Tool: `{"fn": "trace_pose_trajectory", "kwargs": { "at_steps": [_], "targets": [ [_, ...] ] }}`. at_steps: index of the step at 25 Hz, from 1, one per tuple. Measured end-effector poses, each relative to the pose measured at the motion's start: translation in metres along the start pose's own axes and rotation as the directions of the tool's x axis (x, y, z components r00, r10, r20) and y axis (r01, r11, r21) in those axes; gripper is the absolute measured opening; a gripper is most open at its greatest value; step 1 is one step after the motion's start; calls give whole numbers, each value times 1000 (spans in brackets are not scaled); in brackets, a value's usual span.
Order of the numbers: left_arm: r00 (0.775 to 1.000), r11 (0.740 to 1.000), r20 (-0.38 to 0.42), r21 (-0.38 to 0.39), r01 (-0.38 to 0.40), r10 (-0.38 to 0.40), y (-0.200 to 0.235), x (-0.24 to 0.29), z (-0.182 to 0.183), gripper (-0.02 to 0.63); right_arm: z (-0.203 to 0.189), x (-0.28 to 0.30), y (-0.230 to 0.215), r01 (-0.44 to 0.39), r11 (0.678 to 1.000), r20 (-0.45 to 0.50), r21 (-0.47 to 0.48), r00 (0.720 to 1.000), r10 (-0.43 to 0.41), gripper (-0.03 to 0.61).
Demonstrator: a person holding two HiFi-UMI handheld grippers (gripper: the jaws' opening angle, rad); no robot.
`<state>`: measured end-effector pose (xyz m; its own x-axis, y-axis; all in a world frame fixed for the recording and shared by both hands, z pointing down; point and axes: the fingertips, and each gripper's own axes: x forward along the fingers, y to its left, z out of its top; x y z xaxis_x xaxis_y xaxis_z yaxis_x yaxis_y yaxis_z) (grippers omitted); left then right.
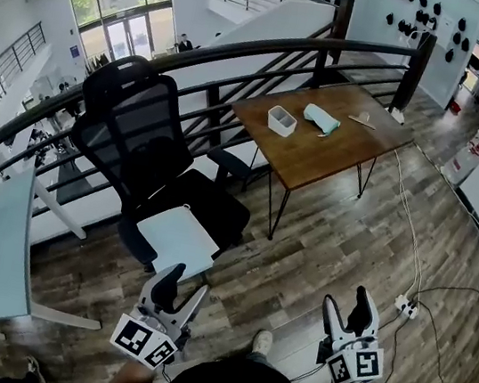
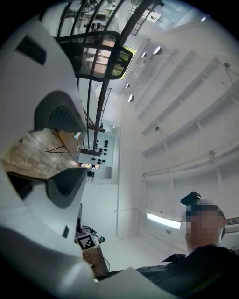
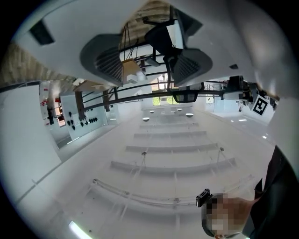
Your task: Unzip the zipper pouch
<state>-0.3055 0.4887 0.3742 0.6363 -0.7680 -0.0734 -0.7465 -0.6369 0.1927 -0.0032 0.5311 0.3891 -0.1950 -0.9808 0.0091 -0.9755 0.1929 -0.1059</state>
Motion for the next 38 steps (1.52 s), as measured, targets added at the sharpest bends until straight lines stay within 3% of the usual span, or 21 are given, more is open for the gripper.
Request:
{"fn": "trace_pose_trajectory", "kwargs": {
  "at_steps": [4, 11, 14, 25, 31, 38],
  "targets": [
    [1000, 1000, 5, 13, -28, 28, 7, 29, 5, 245, 9, 38, -12, -54, 998, 20, -18, 998, 54, 337],
    [999, 999, 20, -3, -35, 35, -6, 99, 2, 245, 15, 67, -51, -133, 990, -28, -44, 991, 131, 347],
    [1000, 1000, 11, -10, -27, 27, -14, 131, -3, 245, 16, 70, -79, -127, 990, -43, -68, 991, 124, 343],
    [998, 1000, -54, -7, -9, 9, -34, 194, -24, 245, 12, 78, -146, -78, 996, -41, 40, 996, 80, 287],
    [998, 999, -69, -34, 6, -8, -9, 231, -38, 245, -10, 109, -171, -16, 998, -88, 64, 996, 21, 262],
    [997, 998, -31, -29, 64, -65, 33, 305, -25, 245, 16, 176, -186, 12, 999, -48, 32, 999, -11, 249]
  ]
}}
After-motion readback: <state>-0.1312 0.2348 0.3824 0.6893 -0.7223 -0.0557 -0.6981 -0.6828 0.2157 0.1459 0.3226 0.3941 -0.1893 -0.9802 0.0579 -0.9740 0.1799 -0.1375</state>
